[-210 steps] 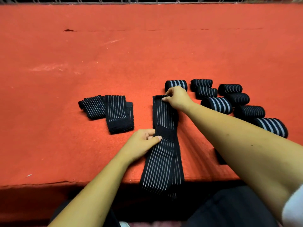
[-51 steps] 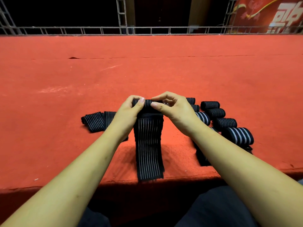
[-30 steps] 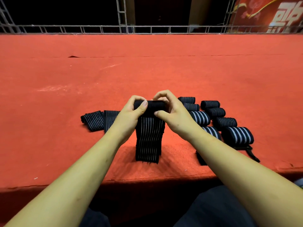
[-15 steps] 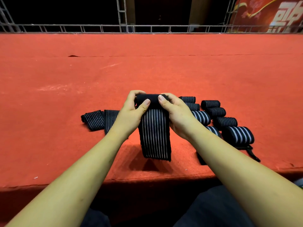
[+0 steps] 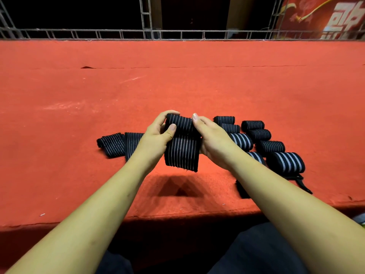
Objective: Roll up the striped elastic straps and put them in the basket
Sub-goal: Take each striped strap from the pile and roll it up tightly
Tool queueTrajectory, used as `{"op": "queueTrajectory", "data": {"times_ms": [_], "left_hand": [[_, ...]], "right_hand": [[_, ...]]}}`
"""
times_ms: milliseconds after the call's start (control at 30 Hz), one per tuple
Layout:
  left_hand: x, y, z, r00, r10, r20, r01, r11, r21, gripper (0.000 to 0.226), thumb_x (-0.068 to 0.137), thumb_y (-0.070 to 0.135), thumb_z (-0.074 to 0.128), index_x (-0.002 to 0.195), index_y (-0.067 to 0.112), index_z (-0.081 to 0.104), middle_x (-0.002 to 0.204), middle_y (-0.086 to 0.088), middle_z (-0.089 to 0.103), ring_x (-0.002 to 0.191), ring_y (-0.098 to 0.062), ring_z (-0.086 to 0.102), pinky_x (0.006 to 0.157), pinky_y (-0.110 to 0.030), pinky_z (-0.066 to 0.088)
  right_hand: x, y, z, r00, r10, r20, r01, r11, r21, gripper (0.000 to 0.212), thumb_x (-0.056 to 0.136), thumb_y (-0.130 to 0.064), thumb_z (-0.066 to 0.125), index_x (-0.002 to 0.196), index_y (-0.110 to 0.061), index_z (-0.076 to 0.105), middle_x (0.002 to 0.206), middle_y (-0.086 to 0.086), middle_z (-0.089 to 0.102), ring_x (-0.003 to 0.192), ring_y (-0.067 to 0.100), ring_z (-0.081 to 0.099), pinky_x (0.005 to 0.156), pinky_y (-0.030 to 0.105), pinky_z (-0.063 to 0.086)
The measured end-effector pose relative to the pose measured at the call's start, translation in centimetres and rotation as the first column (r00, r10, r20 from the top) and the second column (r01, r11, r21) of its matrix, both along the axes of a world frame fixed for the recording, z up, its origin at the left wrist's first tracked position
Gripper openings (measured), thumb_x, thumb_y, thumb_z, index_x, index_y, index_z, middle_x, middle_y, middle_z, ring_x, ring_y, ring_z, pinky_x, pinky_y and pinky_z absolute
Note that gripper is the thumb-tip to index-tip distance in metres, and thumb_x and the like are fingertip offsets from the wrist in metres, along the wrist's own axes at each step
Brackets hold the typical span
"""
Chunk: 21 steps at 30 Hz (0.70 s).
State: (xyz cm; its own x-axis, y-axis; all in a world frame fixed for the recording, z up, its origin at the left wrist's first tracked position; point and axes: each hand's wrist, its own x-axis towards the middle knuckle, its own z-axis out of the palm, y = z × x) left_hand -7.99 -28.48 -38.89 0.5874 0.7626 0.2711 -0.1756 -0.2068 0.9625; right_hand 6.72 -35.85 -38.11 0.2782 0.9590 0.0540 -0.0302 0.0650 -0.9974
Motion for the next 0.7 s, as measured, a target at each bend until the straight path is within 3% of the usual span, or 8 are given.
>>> {"op": "queueTrajectory", "data": {"times_ms": [133,233,333,400,467,533,600,700], "left_hand": [[0.0,-0.3,0.1,0.996,0.022,-0.081,-0.028,0.996,-0.079,0.024,0.103,0.026,0.052,0.127,0.027,0.058,0.106,0.000,0.070,0.096,-0.016,0.067,0.084,-0.033,0.055],[0.3,-0.5,0.3,0.988,0.035,-0.152,-0.065,0.977,-0.201,0.038,0.097,0.054,0.052,0.116,0.023,0.063,0.099,0.000,0.073,0.087,-0.016,0.070,0.072,-0.033,0.055],[0.8,-0.6,0.0,0.993,0.058,-0.100,-0.082,0.965,-0.248,0.044,0.096,0.055,0.054,0.116,0.017,0.064,0.109,-0.006,0.073,0.101,-0.021,0.071,0.089,-0.041,0.055],[0.8,-0.7,-0.1,0.998,0.064,-0.020,-0.067,0.961,-0.268,0.030,0.101,0.038,0.054,0.115,0.013,0.060,0.112,-0.010,0.067,0.105,-0.024,0.065,0.097,-0.043,0.050],[0.5,-0.7,-0.3,0.999,-0.007,0.054,0.020,0.969,-0.246,0.015,0.102,0.019,0.052,0.115,0.015,0.060,0.107,-0.011,0.060,0.099,-0.024,0.059,0.092,-0.042,0.049],[0.2,-0.9,-0.3,0.998,-0.065,0.013,0.067,0.982,-0.177,0.024,0.101,0.009,0.053,0.120,0.023,0.061,0.103,-0.008,0.059,0.091,-0.020,0.059,0.081,-0.039,0.052],[0.1,-0.9,-0.5,0.995,-0.060,-0.083,0.048,0.988,-0.146,0.034,0.100,0.006,0.055,0.127,0.027,0.059,0.100,-0.006,0.062,0.079,-0.014,0.062,0.067,-0.027,0.053],[-0.1,-0.6,-1.1,0.988,-0.097,-0.119,0.061,0.959,-0.276,0.035,0.097,0.001,0.057,0.130,0.013,0.055,0.102,-0.013,0.065,0.077,-0.016,0.066,0.063,-0.023,0.053]], "right_hand": [[0.2,-0.2,-0.3,0.993,-0.096,0.065,0.090,0.992,0.088,0.029,0.099,-0.029,0.058,0.123,-0.014,0.053,0.116,0.012,0.059,0.102,0.024,0.063,0.084,0.045,0.056],[0.6,-0.4,-0.6,0.956,-0.127,0.266,0.081,0.980,0.180,0.032,0.089,-0.020,0.067,0.118,-0.018,0.055,0.109,0.005,0.063,0.102,0.019,0.062,0.095,0.050,0.053],[0.5,-0.7,-0.7,0.909,-0.096,0.405,0.000,0.973,0.231,0.031,0.087,-0.005,0.068,0.115,-0.014,0.056,0.106,0.003,0.064,0.103,0.020,0.062,0.097,0.048,0.050],[0.2,-0.8,-0.7,0.932,-0.079,0.355,-0.004,0.974,0.227,0.028,0.090,-0.009,0.067,0.116,-0.014,0.057,0.105,0.003,0.065,0.100,0.017,0.062,0.096,0.044,0.050],[-0.1,-0.6,-0.8,0.967,-0.090,0.238,0.054,0.987,0.152,0.026,0.094,-0.033,0.063,0.114,-0.017,0.061,0.107,0.003,0.067,0.103,0.017,0.064,0.097,0.045,0.050],[0.0,-0.4,-1.2,0.992,-0.072,0.100,0.071,0.997,0.006,0.039,0.091,-0.052,0.056,0.110,-0.019,0.064,0.111,0.012,0.069,0.105,0.031,0.067,0.088,0.054,0.056],[0.4,-0.4,-1.6,0.994,-0.080,0.074,0.081,0.997,-0.006,0.030,0.095,-0.043,0.057,0.108,-0.017,0.063,0.106,0.013,0.068,0.095,0.030,0.067,0.071,0.045,0.057],[0.9,-0.5,-2.4,0.995,-0.104,-0.009,0.104,0.994,0.037,0.017,0.096,-0.019,0.063,0.109,-0.012,0.055,0.102,0.012,0.062,0.091,0.027,0.063,0.079,0.046,0.055]]}}
